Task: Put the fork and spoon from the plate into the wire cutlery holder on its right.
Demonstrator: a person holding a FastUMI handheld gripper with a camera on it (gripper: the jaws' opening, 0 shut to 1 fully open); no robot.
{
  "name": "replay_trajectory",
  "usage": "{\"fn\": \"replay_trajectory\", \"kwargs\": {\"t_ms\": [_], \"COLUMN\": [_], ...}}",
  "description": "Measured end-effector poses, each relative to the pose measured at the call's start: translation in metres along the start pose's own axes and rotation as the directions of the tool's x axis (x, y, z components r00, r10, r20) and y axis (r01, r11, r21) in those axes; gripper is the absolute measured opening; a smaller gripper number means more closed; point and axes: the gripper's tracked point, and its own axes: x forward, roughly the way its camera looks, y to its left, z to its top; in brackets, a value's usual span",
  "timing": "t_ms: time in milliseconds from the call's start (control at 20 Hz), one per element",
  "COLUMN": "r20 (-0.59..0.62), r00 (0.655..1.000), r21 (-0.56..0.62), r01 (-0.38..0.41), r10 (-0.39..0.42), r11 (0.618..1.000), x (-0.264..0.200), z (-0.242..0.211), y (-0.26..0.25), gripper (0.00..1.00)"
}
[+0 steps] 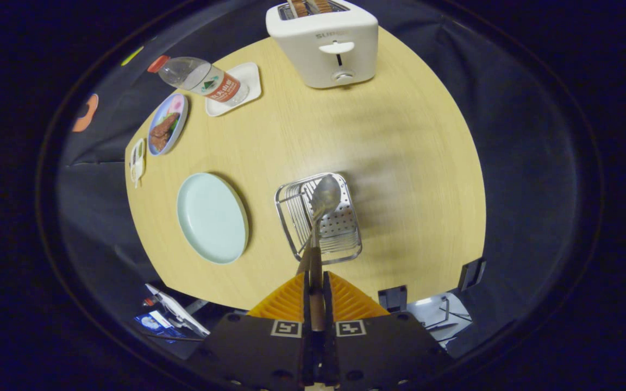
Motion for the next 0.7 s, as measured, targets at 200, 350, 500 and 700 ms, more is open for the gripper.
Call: {"fn": "replay_trajectory", "kwargs": {"t_ms": [200, 350, 500, 700], "r20": [0.039, 0.07, 0.116, 0.208], "r00": [0.999, 0.997, 0.991, 0.973], "r21": [-0.022, -0.039, -0.066, -0.119], "r01": [-0.006, -0.041, -0.06, -0.073], "r10": [0.007, 0.044, 0.068, 0.097], "r11": [1.0, 0.998, 0.996, 0.99], "x": [-0.002, -0.005, -0.01, -0.024], "z": [0.001, 0.0, -0.001, -0.002], "y": [0.003, 0.012, 0.021, 0.034], "gripper": [0.1, 0.13, 0.27, 0.37]}}
